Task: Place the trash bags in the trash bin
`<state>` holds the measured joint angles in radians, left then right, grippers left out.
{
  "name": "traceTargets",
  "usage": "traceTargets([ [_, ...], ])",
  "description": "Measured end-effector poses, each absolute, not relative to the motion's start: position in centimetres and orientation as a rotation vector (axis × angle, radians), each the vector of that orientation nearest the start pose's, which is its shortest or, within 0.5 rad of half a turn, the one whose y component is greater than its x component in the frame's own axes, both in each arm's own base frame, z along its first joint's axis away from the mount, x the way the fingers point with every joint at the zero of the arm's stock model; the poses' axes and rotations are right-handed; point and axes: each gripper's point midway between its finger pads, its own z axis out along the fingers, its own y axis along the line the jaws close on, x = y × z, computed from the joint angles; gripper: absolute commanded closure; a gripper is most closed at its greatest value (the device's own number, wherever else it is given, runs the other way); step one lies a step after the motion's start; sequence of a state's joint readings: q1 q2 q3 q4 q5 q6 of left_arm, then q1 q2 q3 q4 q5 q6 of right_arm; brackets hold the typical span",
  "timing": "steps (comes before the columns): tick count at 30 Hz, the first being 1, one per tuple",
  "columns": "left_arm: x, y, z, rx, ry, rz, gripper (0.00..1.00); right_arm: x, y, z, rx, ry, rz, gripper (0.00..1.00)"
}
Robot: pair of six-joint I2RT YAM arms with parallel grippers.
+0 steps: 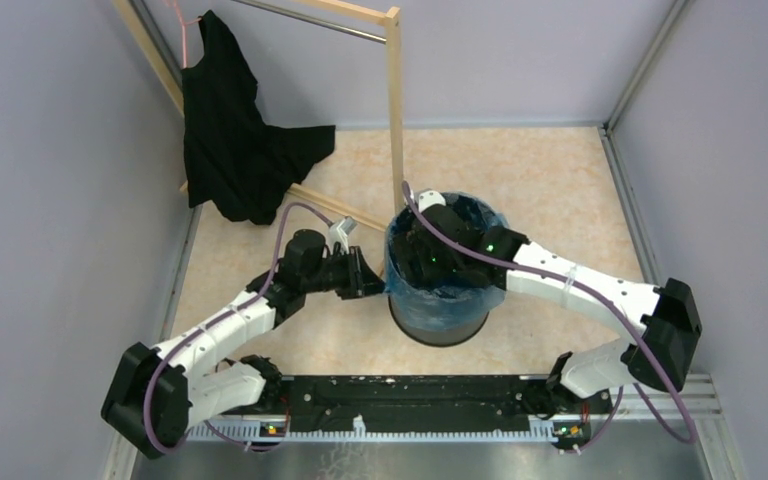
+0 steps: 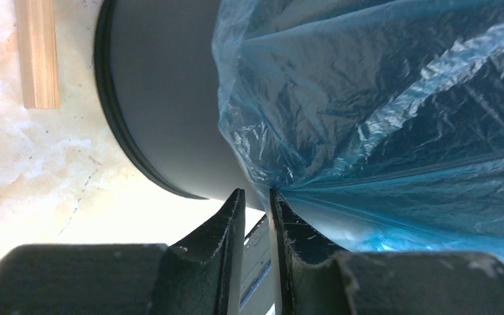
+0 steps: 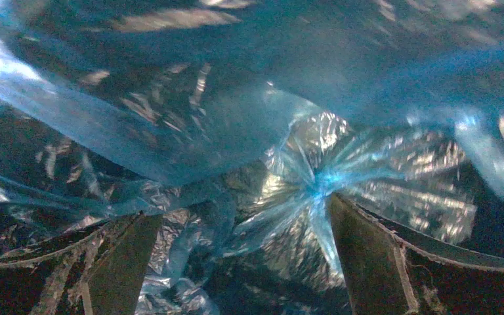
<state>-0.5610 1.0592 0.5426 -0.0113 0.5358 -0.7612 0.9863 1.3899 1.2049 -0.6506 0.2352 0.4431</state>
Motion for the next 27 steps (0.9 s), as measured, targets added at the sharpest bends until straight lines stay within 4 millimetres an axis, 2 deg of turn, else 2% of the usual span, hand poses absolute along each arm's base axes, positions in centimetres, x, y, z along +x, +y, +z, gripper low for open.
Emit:
traceTargets([
  [4,19.5,-25.9,14.2,0.131,2.325,-1.313,0.73,22.6,28.2,17.7,-0.493,2.344,0.407,0.02],
  [6,19.5,-26.0,14.2,0.132,2.328,-1.319,0.73,23.9,26.4,18.2,-0.416,2.339,0.384,0.01],
  [9,19.4,-26.1,14.3,0.134,2.332,-1.33,0.71,26.5,22.6,19.3,-0.272,2.302,0.251,0.01],
  [13,19.4,-26.2,14.5,0.136,2.326,-1.335,0.63,27.0,20.0,20.0,-0.225,2.275,0.101,0.02],
  [18,19.5,-26.1,14.9,0.149,2.313,-1.328,0.44,26.5,20.1,19.8,-0.245,2.279,0.094,0.02],
  [23,19.5,-25.8,15.5,0.144,2.29,-1.307,0.17,24.4,22.7,18.7,-0.331,2.29,0.207,0.01],
  [27,18.9,-25.1,16.6,0.144,2.257,-1.292,0.04,23.7,23.2,17.3,-0.35,2.329,0.23,0.01],
])
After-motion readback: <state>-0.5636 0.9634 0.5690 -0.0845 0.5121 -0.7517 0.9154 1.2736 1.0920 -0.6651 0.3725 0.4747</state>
